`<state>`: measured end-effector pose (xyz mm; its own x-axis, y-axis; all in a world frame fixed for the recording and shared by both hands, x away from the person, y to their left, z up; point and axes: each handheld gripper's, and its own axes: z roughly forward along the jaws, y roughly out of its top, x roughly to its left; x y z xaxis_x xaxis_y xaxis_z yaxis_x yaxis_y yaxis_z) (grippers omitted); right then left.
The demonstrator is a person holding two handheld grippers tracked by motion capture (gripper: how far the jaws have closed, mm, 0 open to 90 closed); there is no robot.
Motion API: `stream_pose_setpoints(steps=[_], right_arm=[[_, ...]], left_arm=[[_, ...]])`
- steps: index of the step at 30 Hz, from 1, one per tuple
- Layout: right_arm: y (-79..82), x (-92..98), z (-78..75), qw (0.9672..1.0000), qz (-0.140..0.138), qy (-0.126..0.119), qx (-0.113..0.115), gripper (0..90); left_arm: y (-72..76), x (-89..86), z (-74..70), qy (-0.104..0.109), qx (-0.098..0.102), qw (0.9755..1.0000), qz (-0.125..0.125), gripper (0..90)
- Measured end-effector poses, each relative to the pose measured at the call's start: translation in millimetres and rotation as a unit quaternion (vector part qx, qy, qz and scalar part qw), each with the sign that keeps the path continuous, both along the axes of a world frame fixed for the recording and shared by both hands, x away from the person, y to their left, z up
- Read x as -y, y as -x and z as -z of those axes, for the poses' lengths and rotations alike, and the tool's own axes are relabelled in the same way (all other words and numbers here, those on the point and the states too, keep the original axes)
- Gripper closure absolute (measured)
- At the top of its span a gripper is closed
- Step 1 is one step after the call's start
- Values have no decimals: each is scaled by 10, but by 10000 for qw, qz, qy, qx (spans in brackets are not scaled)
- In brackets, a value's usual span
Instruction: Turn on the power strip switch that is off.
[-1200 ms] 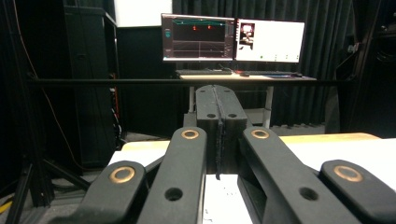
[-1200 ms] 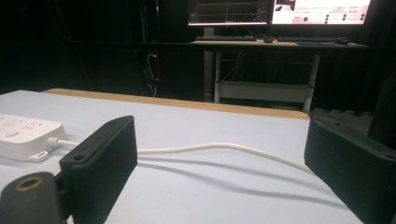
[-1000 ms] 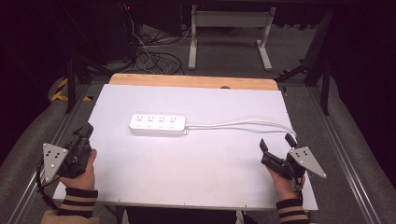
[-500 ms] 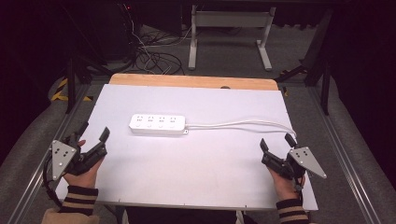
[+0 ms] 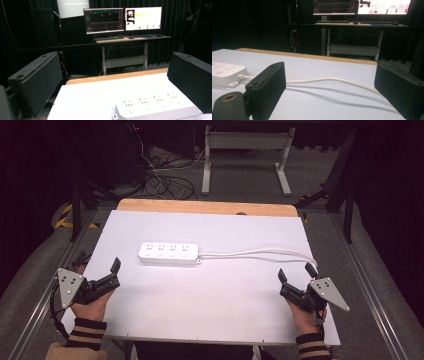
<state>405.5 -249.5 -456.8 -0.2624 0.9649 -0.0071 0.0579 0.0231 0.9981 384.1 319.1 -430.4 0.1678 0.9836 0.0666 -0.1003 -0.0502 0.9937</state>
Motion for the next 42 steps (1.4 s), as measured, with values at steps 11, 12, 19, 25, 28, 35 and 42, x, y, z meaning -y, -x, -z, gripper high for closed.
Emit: stream_pose_setpoints(steps=[11,12,19,25,28,35,42], right_arm=[[20,6,-9,9999,-50,-40,142,34],[23,6,-10,9998,-49,-29,169,33],[25,-11,-6,9999,-64,-3,131,37],[36,-3,-17,9999,-60,-12,139,42],[48,-29,-29,9998,-94,5,179,47],[49,-29,-28,9998,-99,8,158,47],[67,-32,-29,9998,-91,16,178,50]], left_arm=[[-19,16,1,11,-89,10000,37,0],[-19,16,2,5,-99,9999,44,0],[-22,-2,0,110,-158,9998,31,0],[-2,4,9,95,-216,9997,60,1],[27,-11,-2,102,-177,9998,43,2],[-5,10,10,88,-236,9997,74,2],[-27,8,19,176,-318,9992,168,2]])
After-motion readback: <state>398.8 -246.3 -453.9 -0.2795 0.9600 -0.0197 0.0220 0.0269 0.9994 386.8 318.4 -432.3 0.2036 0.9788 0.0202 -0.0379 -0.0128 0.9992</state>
